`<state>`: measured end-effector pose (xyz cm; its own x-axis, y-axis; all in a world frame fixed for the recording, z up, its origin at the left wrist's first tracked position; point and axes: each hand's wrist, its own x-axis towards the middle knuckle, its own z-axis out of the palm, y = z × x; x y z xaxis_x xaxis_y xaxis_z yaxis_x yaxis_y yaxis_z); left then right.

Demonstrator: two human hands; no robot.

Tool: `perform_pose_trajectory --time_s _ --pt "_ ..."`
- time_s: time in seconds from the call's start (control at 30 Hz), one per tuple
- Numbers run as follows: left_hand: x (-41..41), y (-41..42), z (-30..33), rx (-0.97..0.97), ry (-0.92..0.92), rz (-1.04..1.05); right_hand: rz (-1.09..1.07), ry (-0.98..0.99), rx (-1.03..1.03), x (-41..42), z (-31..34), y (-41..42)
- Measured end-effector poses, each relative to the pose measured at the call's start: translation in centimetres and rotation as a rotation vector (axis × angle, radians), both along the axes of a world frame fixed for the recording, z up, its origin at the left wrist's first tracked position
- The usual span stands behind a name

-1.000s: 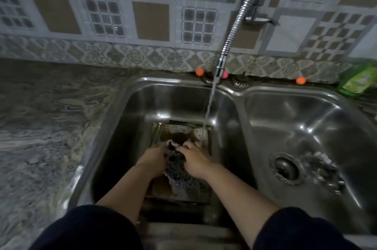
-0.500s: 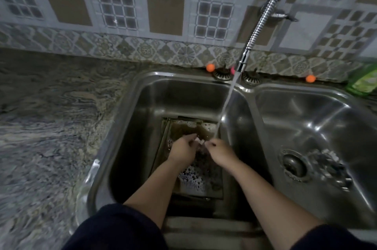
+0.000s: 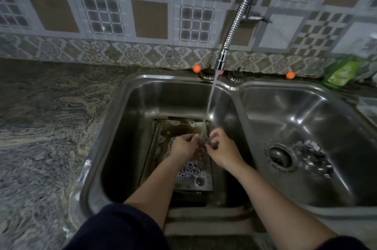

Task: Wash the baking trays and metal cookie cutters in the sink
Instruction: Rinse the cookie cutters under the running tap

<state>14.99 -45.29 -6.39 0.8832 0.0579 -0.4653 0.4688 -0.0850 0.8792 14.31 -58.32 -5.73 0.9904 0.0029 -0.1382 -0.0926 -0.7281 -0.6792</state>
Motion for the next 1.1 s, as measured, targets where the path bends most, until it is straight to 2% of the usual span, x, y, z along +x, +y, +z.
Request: perform_pose_trajectory --time_s 0.13,0.37,0.43,0.5,0.67,0.73,0.87,0.97,1.03,1.1 --pt "-0.2 0.5 -0.1 -0.014 -0.069 0.083 -0.016 0.021 0.07 -0.1 0.3 0.9" --pt "-0.4 0.5 0.7 0.194 -0.244 -0.058 -0.012 -0.002 -0.136 3.0 1.4 1.3" --pt "0.0 0.5 0.8 0.188 -0.262 -0.008 -0.013 -0.009 -0.09 3.3 1.8 1.5" --pt "0.4 0.4 1.0 0.137 -0.27 0.064 -0.072 0.036 0.079 3.5 1.8 1.8" --pt "1.2 0.0 1.8 -0.115 -0.22 0.212 -0.178 0.349 0.79 2.9 2.2 0.7" --pt "1.3 -0.1 2.3 -0.157 -0.242 0.181 -0.112 0.399 0.884 2.8 2.8 -0.7" --pt "1.1 -1.3 4.2 -0.258 -0.282 0.03 -0.002 0.284 0.767 3.1 3.3 -2.5" --pt "1.1 -2.9 5.5 -0.294 -0.29 0.016 0.004 0.175 0.663 3.5 3.9 -3.6" --pt "1.6 -4.3 5.3 -0.282 -0.308 0.032 0.028 0.079 0.495 3.1 5.0 -4.6" --pt "2.0 -5.8 4.8 -0.177 -0.369 -0.004 0.036 -0.04 0.323 2.6 5.8 -6.1"
